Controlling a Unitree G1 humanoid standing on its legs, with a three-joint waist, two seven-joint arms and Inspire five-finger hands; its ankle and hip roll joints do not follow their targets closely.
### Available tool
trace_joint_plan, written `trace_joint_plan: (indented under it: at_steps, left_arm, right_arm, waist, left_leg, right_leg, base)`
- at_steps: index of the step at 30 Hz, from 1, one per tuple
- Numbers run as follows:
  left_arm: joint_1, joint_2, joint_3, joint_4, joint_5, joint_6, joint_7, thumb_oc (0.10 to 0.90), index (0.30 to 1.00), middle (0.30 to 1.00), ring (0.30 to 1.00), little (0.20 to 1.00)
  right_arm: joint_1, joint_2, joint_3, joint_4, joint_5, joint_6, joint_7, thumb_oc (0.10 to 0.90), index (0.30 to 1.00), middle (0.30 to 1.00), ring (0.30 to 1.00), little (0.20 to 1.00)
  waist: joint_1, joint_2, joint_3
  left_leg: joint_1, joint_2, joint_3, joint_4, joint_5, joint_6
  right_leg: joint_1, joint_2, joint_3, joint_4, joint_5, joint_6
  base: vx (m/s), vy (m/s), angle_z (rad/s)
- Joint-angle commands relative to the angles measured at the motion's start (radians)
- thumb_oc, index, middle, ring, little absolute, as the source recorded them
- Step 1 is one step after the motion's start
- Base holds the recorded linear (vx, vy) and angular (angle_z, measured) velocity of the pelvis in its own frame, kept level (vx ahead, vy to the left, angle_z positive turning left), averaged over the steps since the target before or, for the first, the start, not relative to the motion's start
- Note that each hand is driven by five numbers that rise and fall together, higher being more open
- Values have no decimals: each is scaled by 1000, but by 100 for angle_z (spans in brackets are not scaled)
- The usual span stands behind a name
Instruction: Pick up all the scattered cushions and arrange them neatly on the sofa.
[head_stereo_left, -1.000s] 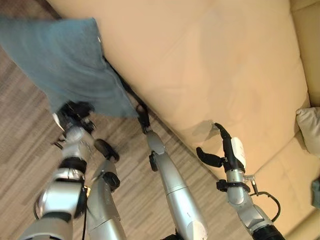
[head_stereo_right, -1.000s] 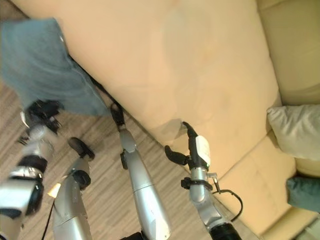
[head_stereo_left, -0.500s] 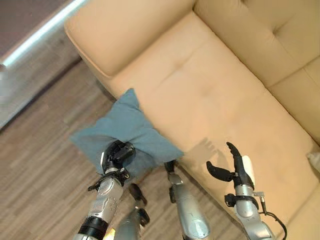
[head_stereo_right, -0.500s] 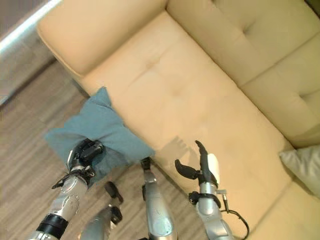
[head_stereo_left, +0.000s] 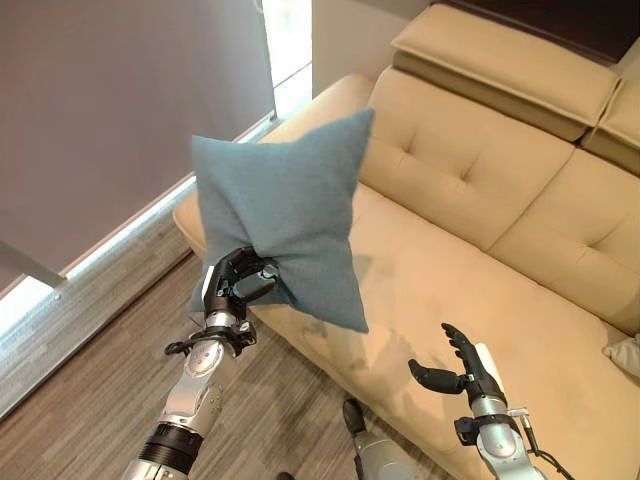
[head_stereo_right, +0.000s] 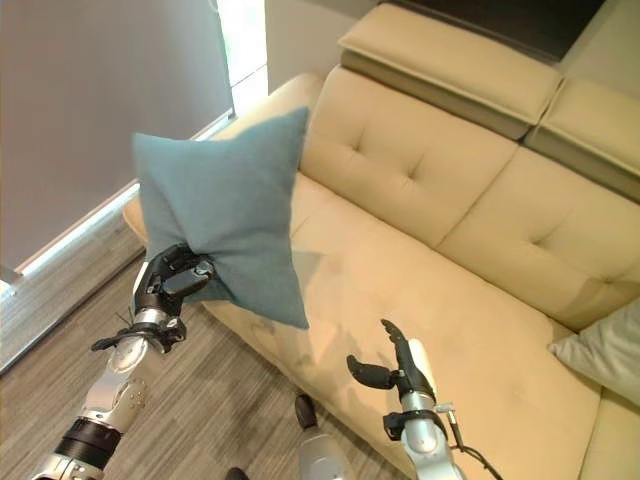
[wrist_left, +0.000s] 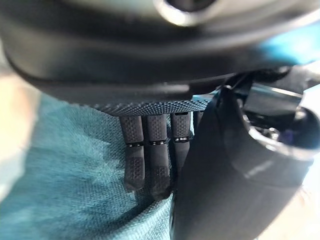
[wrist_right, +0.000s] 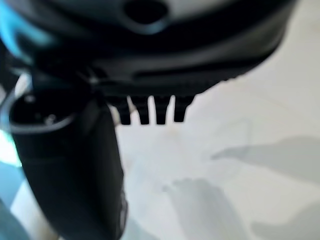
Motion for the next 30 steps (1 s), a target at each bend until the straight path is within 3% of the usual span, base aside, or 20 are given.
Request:
trace_joint_plan:
  at_steps: [1, 5, 11, 13, 14, 23, 30]
  left_arm:
    - [-23, 8, 14, -147, 28, -144, -76, 400, 300, 300, 300, 300]
    - [5, -6, -12, -155, 23, -132, -100, 400, 300, 300, 300, 300]
    - [19, -21, -42, -121, 9, -122, -105, 400, 300, 300, 300, 300]
    - [18, -25, -57, -111, 2, -116, -102, 400, 300, 300, 300, 300]
    - [15, -29, -67, -103, -1, -109, -102, 400, 300, 300, 300, 300]
    - [-29, -45, -130, -86, -10, -72, -139, 400, 300, 300, 300, 300]
    - [-26, -62, -146, -94, -30, -60, -182, 400, 300, 300, 300, 300]
  right_arm:
    - [-13, 11, -63, 6, 140, -60, -78, 800, 900, 900, 900, 900]
    - [-90, 26, -88, -10, 220, -83, -125, 800, 900, 900, 900, 900]
    - [-176, 27, -135, -51, 238, -102, -231, 800, 900, 900, 900, 900]
    - [-208, 49, -134, -44, 335, -115, -246, 800, 900, 900, 900, 900]
    - [-222, 60, -118, -32, 435, -115, -228, 800, 900, 900, 900, 900]
    - [-277, 106, 18, 76, 768, -85, -90, 800, 900, 900, 900, 900]
    - [-327, 127, 43, 86, 787, -91, -27, 800, 900, 900, 900, 900]
  waist:
    - [-10, -16, -178]
    - [-1, -6, -199]
    - [12, 2, -211]
    - [19, 2, -214]
    - [24, -2, -215]
    - [61, -34, -206]
    - [87, -39, -200]
  left_leg:
    - [-14, 12, -24, 19, -81, 3]
    - [5, 12, -29, 13, -88, 5]
    - [10, 13, -44, 11, -89, 5]
    - [10, 14, -50, 8, -87, 4]
    - [11, 14, -54, 7, -85, 1]
    - [9, 18, -67, 11, -79, -5]
    - [3, 19, -76, 10, -73, -5]
  right_leg:
    - [67, -18, 3, 73, -133, 82]
    - [93, -19, 4, 59, -137, 81]
    - [113, -20, -4, 43, -141, 78]
    - [117, -19, -7, 38, -141, 76]
    - [121, -19, -11, 35, -140, 75]
    - [132, -18, -22, 31, -142, 71]
    - [137, -19, -26, 17, -138, 69]
  base:
    - [0, 0, 0]
    - [28, 3, -5]
    - [5, 0, -4]
    - [-8, 2, 2]
    - [0, 0, 0]
    - [-25, -10, 4]
    - [0, 0, 1]
